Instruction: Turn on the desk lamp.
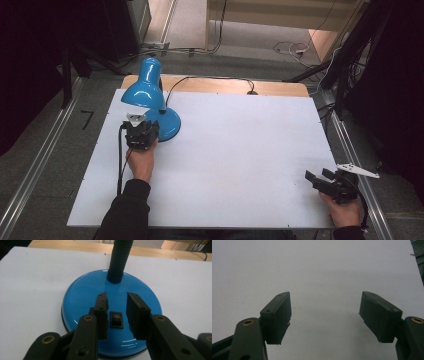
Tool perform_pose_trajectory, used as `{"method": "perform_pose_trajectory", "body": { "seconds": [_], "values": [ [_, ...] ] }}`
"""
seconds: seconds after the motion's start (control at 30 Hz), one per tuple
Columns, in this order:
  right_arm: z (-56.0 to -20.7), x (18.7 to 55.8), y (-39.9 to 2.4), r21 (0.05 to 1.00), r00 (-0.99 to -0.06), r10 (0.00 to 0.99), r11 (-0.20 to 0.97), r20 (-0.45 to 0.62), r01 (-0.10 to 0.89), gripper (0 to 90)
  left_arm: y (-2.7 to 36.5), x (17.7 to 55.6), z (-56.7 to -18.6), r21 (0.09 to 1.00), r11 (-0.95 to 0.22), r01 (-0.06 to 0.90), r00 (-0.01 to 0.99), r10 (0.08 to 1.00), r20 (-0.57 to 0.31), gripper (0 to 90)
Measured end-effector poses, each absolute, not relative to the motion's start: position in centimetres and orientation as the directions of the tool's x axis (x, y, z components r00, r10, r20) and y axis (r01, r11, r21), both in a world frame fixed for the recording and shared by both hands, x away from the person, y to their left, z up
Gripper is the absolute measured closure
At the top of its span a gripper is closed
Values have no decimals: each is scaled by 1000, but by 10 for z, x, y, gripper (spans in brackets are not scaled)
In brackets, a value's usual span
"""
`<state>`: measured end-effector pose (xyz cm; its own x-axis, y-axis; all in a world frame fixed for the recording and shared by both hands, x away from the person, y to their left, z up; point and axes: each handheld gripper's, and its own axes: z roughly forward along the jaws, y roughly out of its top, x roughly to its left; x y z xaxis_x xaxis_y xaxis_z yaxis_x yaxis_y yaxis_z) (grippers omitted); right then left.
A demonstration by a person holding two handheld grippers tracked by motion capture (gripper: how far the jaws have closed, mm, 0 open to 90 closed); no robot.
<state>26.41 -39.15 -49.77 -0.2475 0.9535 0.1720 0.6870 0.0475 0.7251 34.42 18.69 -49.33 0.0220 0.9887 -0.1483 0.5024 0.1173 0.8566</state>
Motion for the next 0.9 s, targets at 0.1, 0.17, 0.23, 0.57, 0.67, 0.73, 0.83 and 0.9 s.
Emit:
{"method": "perform_pose_trajectory", "body": {
  "seconds": [0.1,0.17,0.23,0.57,0.67,0.73,0.83,0.9],
  "values": [
    [-498,264,-391,725,-248,953,48,172,687,240,187,346,-495,854,113,508,24,989,-146,803],
    [-498,264,-391,725,-249,953,48,172,687,240,187,347,-495,852,108,512,25,990,-141,851],
    [-498,264,-391,725,-249,953,49,172,687,240,186,348,-496,852,102,513,37,989,-141,883],
    [-498,264,-392,725,-248,953,48,173,688,241,185,352,-498,846,89,526,49,990,-135,900],
    [-498,264,-391,723,-246,953,46,174,689,241,185,352,-499,845,87,528,51,990,-134,900],
    [-498,264,-391,725,-249,953,48,172,687,241,185,352,-499,843,83,531,51,990,-129,900],
    [-498,264,-392,725,-248,953,48,172,687,241,185,353,-500,839,83,538,51,990,-131,900],
    [-498,264,-392,725,-248,953,47,173,687,241,185,353,-501,834,84,545,47,990,-131,900]
  ]
}}
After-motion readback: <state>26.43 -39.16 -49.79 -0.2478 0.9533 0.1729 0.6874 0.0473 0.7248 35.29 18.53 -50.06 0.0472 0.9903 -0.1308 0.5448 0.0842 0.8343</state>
